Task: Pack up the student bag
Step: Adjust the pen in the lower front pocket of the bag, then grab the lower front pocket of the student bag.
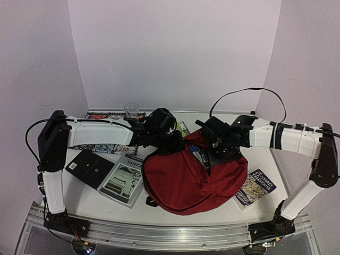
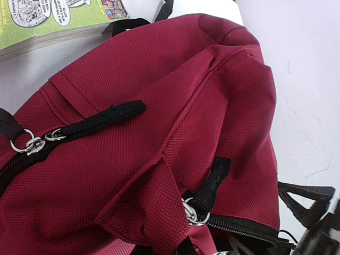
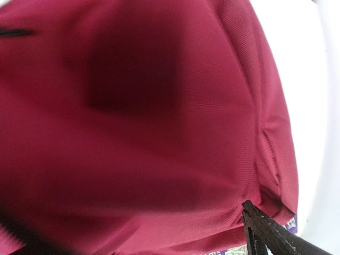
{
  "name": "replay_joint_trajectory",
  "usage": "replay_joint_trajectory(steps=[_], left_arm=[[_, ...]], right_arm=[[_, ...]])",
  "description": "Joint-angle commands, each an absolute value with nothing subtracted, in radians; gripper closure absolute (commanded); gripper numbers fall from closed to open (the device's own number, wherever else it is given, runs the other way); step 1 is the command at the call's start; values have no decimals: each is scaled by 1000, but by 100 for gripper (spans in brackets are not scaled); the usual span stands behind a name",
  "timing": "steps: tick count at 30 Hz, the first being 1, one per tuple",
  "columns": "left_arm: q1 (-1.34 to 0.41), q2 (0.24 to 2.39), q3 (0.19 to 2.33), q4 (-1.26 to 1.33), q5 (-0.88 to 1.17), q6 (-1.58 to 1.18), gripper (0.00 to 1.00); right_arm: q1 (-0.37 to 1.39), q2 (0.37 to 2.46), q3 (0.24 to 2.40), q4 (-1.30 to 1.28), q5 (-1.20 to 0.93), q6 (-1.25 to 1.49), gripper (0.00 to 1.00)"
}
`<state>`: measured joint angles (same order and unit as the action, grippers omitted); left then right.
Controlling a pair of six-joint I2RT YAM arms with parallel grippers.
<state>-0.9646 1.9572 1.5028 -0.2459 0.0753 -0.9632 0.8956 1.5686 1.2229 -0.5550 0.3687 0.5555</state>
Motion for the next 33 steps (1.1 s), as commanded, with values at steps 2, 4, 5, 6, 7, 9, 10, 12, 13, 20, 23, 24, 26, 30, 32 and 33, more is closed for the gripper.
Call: replay_joint_trajectory(steps=[2, 4, 5, 6, 7, 9, 10, 12, 13, 20, 23, 24, 26, 30, 32, 33], left_arm=[[-956, 1902, 1512, -203, 55, -928, 100], [-956, 1903, 1508, -202, 55, -925, 100], [-956, 1904, 1505, -201, 55, -924, 100], [-956, 1904, 1501, -198, 54, -924, 100], [-956, 1903, 1496, -195, 54, -926, 100], [-956, 1904, 1483, -182, 57, -931, 100], [-956, 1903, 1476, -175, 59, -935, 100], [-956, 1901, 1461, -155, 64, -943, 100], [-956, 1901, 1452, -144, 66, -947, 100], [-956, 1891, 1403, -79, 75, -964, 100], [-956, 1888, 1389, -56, 75, -964, 100], [-957, 1887, 1385, -49, 74, -963, 100], [-957, 1885, 1380, -37, 75, -962, 100], [-957, 1884, 1378, -22, 76, -962, 100], [-957, 1883, 1378, -15, 75, -962, 100], [-957, 1884, 1378, -11, 75, -960, 100]], right_arm=[[896, 1534, 1296, -518, 117, 385, 2], [896, 1533, 1323, -500, 55, 376, 2], [896, 1532, 1337, -491, 35, 375, 2], [894, 1532, 1349, -482, 21, 376, 2], [891, 1534, 1358, -471, 13, 379, 2], [871, 1538, 1375, -451, -27, 395, 4], [854, 1541, 1380, -443, -38, 410, 5], [813, 1546, 1381, -426, -59, 448, 11], [791, 1546, 1378, -410, -73, 468, 15], [748, 1607, 1427, -309, -158, 551, 33], [742, 1660, 1466, -292, -158, 585, 42], [738, 1677, 1474, -288, -153, 598, 45], [725, 1708, 1487, -287, -135, 625, 54], [714, 1757, 1501, -281, -118, 649, 60], [713, 1774, 1491, -264, -160, 659, 61], [713, 1774, 1473, -248, -174, 671, 61]])
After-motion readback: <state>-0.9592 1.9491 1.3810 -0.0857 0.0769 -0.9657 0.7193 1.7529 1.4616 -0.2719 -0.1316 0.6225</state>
